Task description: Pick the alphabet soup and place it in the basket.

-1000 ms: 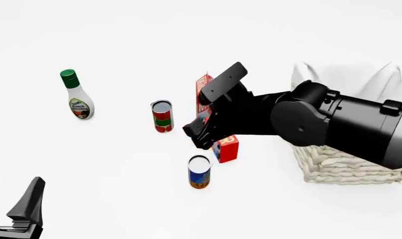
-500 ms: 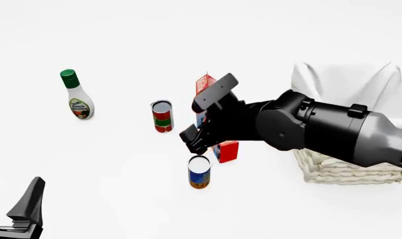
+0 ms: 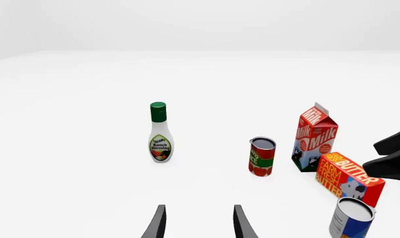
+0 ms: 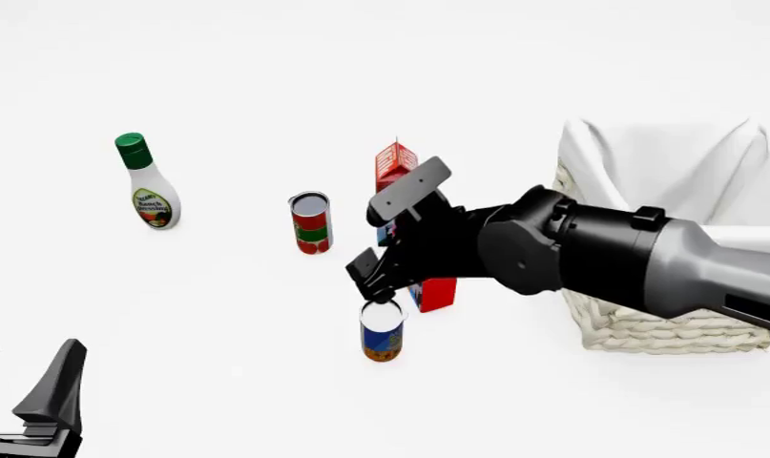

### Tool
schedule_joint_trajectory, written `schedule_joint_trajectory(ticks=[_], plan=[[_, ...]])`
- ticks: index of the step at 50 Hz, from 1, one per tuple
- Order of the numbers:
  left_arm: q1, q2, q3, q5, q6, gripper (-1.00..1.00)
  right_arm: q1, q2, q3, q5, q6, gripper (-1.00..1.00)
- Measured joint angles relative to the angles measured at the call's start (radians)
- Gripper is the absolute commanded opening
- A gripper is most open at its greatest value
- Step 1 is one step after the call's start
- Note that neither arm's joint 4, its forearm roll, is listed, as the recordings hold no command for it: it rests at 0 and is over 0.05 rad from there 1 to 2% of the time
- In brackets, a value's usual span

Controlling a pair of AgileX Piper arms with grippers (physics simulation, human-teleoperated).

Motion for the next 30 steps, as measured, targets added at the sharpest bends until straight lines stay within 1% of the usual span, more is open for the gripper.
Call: schedule_joint_trajectory(ticks=[11, 30], plan=[[0.000, 0.000, 0.000, 0.000, 0.000, 1.00, -0.010, 0.016, 0.000, -0.007, 0.003, 1.00], [0.000, 0.000, 0.000, 0.000, 0.000, 1.00, 0.006, 0.041, 0.016, -0.031, 0.018, 1.00]])
